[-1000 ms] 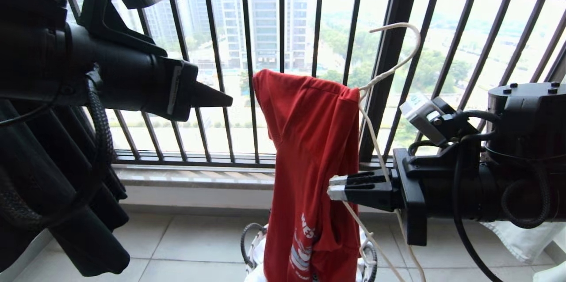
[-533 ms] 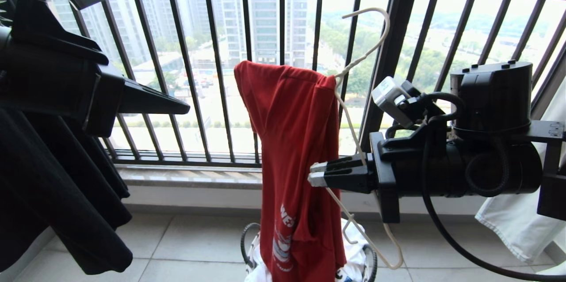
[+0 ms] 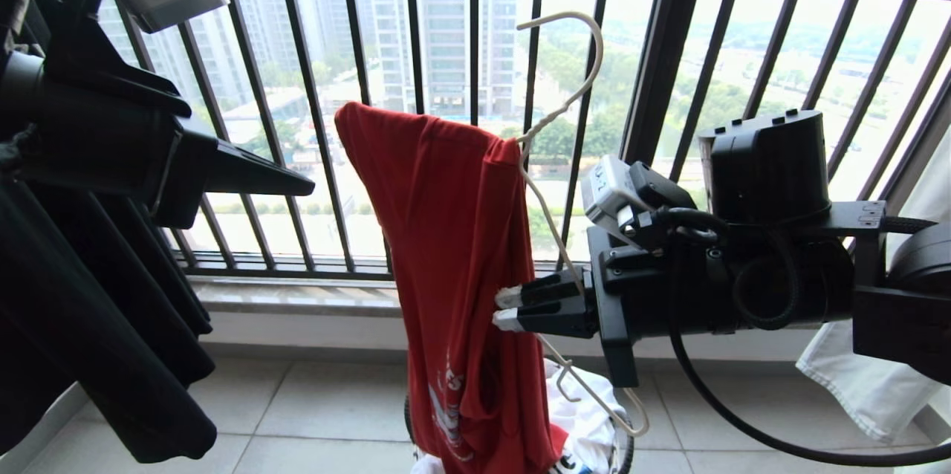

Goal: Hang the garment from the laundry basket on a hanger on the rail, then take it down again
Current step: Hang the clothes on the clothes rack

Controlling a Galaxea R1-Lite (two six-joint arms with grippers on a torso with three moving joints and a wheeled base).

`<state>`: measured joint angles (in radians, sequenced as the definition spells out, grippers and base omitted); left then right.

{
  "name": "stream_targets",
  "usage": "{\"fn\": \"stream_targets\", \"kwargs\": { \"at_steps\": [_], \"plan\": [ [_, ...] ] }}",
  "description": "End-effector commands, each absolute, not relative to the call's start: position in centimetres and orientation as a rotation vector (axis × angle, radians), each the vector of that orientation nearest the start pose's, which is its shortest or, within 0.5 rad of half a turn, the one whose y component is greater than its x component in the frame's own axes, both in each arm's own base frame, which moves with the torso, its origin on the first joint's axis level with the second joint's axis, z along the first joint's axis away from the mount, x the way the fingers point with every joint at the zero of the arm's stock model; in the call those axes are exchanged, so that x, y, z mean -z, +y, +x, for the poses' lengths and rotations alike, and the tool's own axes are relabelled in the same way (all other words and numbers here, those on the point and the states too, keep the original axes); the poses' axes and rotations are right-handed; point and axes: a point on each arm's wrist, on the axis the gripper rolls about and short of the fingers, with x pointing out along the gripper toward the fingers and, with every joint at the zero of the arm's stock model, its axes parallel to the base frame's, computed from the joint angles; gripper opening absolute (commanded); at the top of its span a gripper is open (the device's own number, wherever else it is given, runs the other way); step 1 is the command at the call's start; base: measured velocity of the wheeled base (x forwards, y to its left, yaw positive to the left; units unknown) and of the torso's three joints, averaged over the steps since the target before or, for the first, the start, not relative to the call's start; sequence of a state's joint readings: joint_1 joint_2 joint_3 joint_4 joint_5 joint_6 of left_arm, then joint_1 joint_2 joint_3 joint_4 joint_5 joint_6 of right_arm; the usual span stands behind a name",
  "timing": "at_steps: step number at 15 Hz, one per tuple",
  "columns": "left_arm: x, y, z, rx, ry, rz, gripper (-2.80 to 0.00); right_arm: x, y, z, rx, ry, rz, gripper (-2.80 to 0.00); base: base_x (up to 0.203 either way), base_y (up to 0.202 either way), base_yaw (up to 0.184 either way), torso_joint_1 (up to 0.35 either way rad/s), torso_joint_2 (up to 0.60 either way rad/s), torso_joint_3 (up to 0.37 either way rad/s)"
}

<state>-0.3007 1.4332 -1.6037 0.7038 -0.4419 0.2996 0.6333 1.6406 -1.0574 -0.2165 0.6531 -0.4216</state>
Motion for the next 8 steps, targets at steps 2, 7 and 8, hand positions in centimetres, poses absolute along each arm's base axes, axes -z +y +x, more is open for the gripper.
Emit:
{"fn": "stream_targets", "kwargs": {
  "at_steps": [2,7,8],
  "plan": [
    [-35.4,-6.2,19.0,0.772,0.426,0.231,-2.80,-23.0,17.7,25.3,-1.314,0.077,-0.549,-2.80,0.000,0.000,0.000,0.000,0.00,0.000],
    [-36.1,-6.8,16.0,0.845,0.400,0.258,-2.80,-23.1,16.0,27.0,-1.301,0.086,-0.708,-2.80,0.000,0.000,0.000,0.000,0.00,0.000],
    [-36.2,-6.8,15.3,0.859,0.403,0.266,-2.80,-22.7,16.1,27.1,-1.305,0.094,-0.717,-2.80,0.000,0.000,0.000,0.000,0.00,0.000]
  ]
}}
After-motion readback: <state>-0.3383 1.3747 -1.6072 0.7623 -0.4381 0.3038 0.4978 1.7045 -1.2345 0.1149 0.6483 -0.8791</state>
